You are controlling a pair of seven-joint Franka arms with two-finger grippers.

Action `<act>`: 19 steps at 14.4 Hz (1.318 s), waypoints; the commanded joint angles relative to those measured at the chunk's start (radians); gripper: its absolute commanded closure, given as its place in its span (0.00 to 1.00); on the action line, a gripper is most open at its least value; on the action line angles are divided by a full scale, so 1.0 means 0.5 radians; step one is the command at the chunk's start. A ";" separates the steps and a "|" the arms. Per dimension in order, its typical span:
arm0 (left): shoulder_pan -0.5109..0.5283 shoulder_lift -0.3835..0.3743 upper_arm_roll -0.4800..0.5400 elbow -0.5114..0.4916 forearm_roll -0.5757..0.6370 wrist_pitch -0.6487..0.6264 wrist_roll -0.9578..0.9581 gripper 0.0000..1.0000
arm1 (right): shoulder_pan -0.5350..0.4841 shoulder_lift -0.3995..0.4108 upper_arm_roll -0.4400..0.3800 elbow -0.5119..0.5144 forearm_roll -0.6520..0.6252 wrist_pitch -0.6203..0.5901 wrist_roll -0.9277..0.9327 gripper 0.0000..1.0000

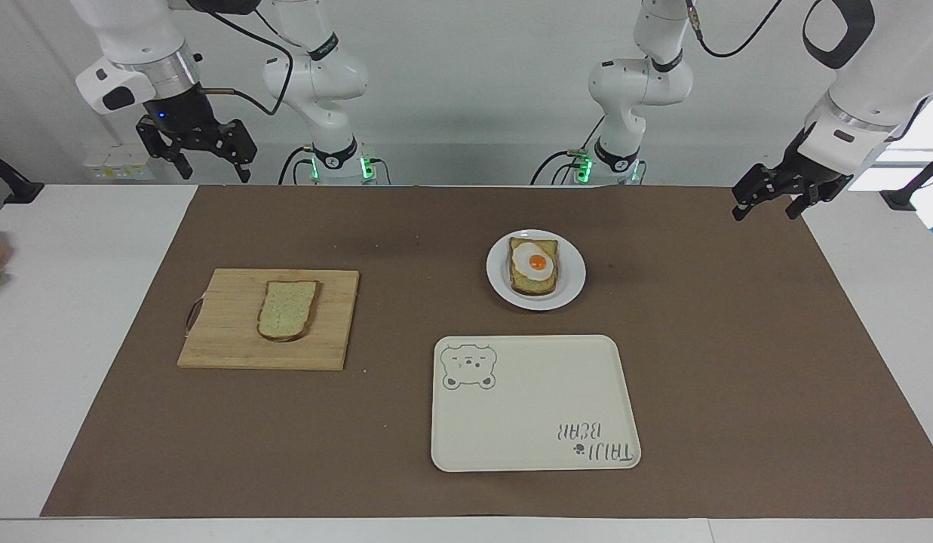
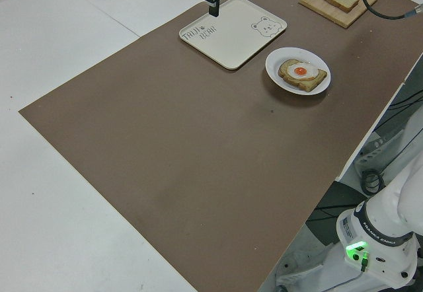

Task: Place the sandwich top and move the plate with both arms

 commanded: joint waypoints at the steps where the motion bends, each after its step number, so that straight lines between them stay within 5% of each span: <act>1: 0.015 -0.051 -0.015 -0.052 0.026 -0.010 0.014 0.00 | -0.002 -0.060 0.003 -0.070 -0.012 0.026 -0.040 0.00; 19: 0.015 -0.051 -0.012 -0.052 0.026 -0.010 0.014 0.00 | -0.021 -0.066 0.000 -0.107 0.000 0.069 -0.053 0.00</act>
